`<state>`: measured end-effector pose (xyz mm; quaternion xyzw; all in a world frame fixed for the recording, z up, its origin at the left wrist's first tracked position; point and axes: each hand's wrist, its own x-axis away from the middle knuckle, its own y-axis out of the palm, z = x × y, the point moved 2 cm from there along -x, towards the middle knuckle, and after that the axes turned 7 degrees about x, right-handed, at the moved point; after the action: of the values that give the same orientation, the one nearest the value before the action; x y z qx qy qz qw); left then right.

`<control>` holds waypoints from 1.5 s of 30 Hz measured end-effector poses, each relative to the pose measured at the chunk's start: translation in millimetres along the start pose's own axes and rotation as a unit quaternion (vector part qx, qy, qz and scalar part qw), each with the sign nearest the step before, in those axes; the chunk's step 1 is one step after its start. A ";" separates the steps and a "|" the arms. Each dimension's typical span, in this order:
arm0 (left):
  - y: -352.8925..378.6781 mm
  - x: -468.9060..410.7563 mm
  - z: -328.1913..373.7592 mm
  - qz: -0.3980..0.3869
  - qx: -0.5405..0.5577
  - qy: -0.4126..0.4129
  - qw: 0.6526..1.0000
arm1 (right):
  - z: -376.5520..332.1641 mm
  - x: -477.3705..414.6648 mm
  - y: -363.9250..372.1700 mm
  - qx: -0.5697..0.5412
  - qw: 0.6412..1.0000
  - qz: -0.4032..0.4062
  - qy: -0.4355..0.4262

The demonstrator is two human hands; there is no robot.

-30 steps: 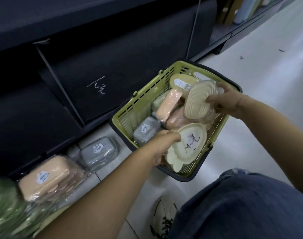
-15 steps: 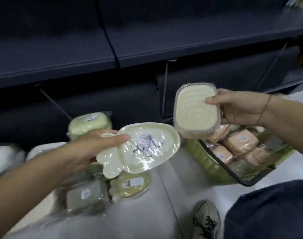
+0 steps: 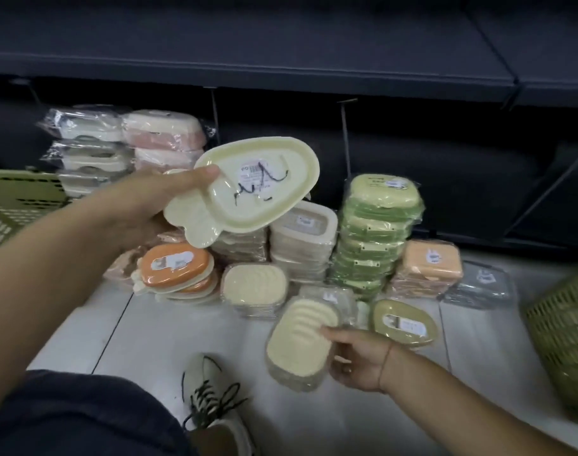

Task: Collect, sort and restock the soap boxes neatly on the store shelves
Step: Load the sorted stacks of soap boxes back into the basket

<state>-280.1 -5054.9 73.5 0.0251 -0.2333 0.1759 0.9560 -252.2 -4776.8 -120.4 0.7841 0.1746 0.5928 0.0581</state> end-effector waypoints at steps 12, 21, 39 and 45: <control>-41.6 -24.2 -8.2 0.049 0.033 -0.032 0.998 | -18.2 -88.2 127.6 -0.188 0.978 0.041 -0.083; 0.0 -5.9 -21.7 0.001 -0.231 0.204 0.951 | -27.4 -4.2 86.3 -0.185 0.978 -0.093 0.014; 157.4 8.8 -203.4 -0.309 -0.666 0.447 0.511 | 23.6 34.9 -137.9 -0.175 0.968 0.092 -0.154; 169.5 -49.2 -251.3 -0.215 -0.738 0.271 0.579 | 13.8 -6.7 -189.4 -0.182 0.940 0.158 -0.243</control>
<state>-270.0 -4879.4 -178.3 -0.6888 -0.0010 -0.2686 0.6733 -279.4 -4600.9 -186.9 0.8977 -0.0815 0.4076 0.1461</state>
